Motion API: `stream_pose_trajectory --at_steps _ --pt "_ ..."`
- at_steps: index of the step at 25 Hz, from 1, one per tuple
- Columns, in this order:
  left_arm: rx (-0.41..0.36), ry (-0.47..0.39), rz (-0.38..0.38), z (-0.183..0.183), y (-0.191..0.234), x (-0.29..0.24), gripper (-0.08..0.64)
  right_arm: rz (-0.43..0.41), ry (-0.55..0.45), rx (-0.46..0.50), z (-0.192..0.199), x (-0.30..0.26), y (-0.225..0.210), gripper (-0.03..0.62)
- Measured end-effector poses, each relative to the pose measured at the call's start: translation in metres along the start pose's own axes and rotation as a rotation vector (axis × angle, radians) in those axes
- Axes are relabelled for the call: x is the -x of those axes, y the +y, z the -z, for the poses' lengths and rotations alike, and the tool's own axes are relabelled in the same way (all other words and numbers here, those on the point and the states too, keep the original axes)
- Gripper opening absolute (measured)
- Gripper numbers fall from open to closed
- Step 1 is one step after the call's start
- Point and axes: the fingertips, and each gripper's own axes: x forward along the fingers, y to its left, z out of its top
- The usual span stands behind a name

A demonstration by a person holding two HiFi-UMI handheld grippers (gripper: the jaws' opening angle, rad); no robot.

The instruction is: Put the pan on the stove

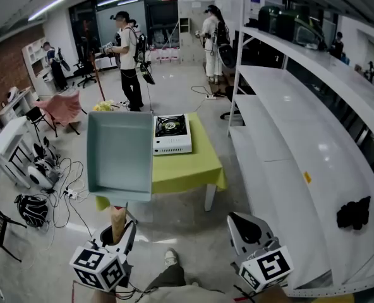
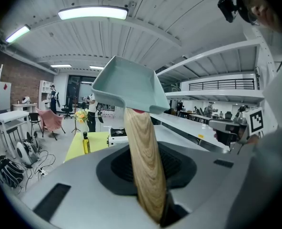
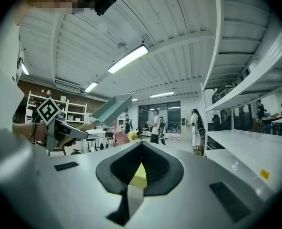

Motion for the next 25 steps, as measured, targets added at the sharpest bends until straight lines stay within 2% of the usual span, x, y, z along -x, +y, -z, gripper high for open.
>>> stream_pose_trajectory --at_steps 14,25 --pt "-0.009 -0.023 0.004 -0.005 0.028 -0.060 0.100 -0.034 0.021 0.025 0.021 -0.062 -0.016 0.006" --pt "0.001 0.021 0.016 -0.020 0.077 -0.144 0.100 -0.035 0.066 -0.001 0.035 -0.158 -0.055 0.006"
